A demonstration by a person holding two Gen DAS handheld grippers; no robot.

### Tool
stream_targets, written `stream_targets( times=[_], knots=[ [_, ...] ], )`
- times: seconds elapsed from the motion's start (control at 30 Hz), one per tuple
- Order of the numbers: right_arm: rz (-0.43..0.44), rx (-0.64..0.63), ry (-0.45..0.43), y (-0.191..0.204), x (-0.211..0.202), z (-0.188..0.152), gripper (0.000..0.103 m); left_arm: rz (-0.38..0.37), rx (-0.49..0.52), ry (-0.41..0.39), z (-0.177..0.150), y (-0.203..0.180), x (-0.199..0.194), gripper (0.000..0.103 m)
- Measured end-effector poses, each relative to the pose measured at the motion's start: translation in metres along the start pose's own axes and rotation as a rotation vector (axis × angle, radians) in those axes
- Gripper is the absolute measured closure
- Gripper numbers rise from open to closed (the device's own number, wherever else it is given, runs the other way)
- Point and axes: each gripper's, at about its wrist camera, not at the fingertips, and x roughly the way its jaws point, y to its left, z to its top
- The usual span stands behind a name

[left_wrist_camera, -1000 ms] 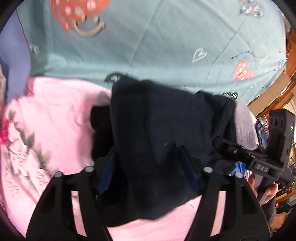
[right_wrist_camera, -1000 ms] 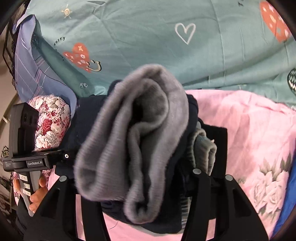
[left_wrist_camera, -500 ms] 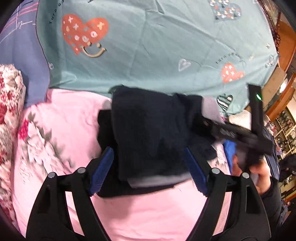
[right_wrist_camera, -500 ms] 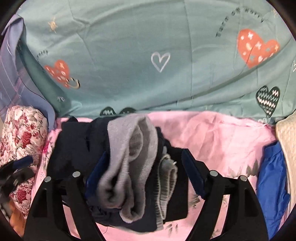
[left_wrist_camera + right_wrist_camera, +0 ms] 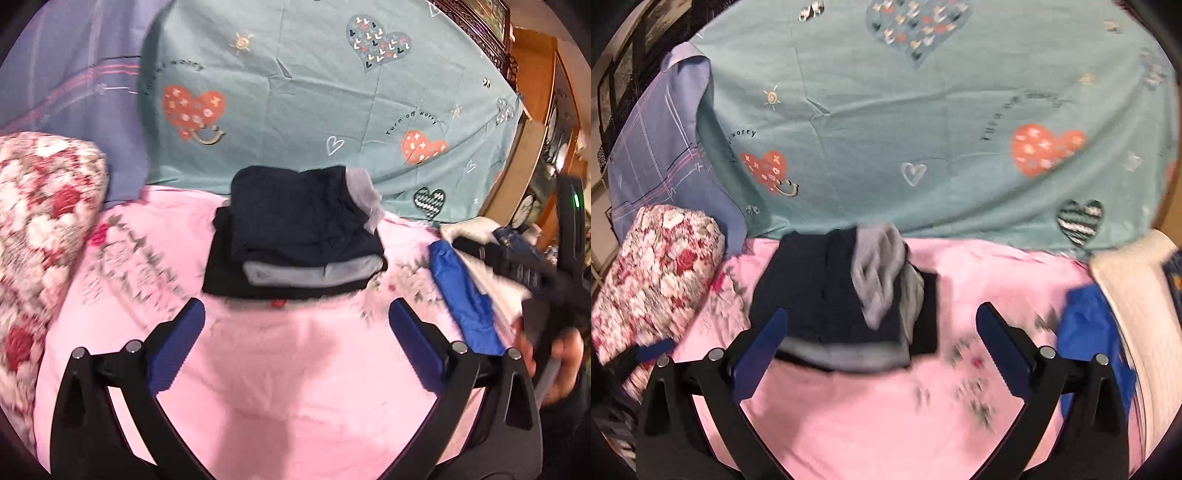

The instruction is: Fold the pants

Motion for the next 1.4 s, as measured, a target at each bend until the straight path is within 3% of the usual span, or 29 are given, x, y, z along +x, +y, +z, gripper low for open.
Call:
stream_targets(
  times=[0.2, 0.33, 0.4, 0.63, 0.93, 1.4],
  knots=[
    [-0.047, 0.105, -0.034, -0.008, -0.013, -0.110, 0.001, 0.157, 0.030, 0.018, -0.054, -0.009, 0.016, 0.002],
    [-0.136, 0.050, -0.034, 0.001, -0.002, -0.144, 0.001, 0.201, 0.079, 0.038, -0.078, -0.012, 0.042, 0.002],
    [-0.111, 0.041, 0.000, 0.004, 0.008, -0.147, 0.001, 0.214, 0.101, 0.067, -0.084, -0.014, 0.053, 0.002],
    [-0.110, 0.030, 0.015, 0.005, 0.013, -0.162, 0.001, 0.201, 0.083, 0.060, -0.089, -0.010, 0.057, 0.002],
    [-0.101, 0.000, 0.022, 0.013, 0.014, -0.165, 0.001, 0.260, 0.035, 0.064, -0.090, 0.003, 0.061, 0.002],
    [-0.111, -0.018, 0.051, 0.018, 0.020, -0.171, 0.001, 0.256, 0.021, 0.079, -0.089, 0.006, 0.065, 0.002]
  ],
)
